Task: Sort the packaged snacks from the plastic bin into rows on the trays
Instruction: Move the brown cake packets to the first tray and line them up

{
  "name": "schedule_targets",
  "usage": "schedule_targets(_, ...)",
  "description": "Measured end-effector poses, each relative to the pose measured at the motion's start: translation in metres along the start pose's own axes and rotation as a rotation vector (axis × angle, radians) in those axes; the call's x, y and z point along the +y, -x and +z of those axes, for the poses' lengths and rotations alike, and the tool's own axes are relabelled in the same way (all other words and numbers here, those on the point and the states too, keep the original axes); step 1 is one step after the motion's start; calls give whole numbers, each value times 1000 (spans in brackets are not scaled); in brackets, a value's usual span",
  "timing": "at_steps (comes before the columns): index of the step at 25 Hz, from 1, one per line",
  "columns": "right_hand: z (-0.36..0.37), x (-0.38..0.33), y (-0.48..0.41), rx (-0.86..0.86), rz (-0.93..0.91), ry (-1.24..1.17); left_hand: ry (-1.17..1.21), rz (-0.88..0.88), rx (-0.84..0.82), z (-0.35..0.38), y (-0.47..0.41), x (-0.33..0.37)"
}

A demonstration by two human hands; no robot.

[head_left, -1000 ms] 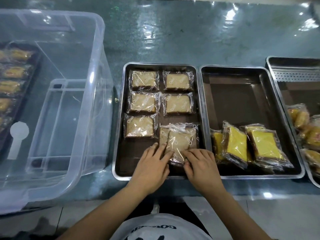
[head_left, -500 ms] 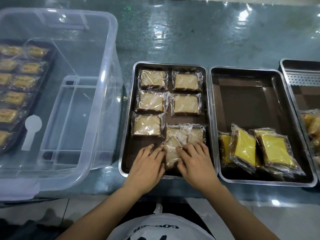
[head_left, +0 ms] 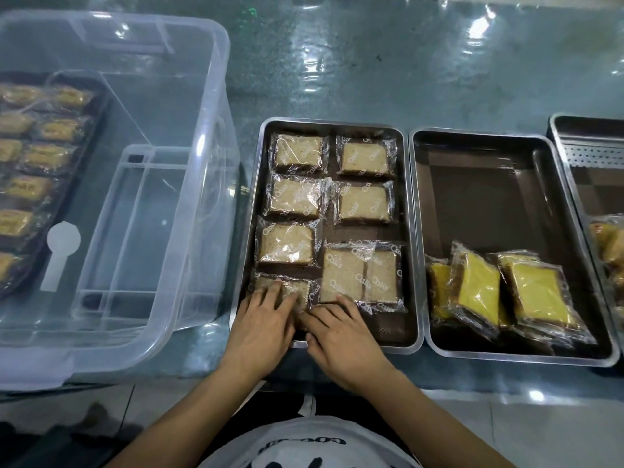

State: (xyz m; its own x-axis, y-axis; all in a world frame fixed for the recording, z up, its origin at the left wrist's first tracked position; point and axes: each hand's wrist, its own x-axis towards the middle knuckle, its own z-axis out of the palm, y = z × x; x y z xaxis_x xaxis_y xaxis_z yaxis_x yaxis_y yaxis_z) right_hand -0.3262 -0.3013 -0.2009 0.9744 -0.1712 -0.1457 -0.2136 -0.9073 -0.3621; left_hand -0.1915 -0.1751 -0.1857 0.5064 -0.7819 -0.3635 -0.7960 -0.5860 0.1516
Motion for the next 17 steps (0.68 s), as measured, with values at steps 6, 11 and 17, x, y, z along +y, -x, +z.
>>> schedule_targets(6, -34, 66, 11, 243, 286, 56, 55, 168, 44, -12, -15, 21)
schedule_targets(11, -39, 104, 8, 172, 309, 234, 90, 367, 23, -12, -38, 57)
schedule_targets(17, -24, 105, 22, 55, 310, 301, 83, 402, -66, -9, -58, 52)
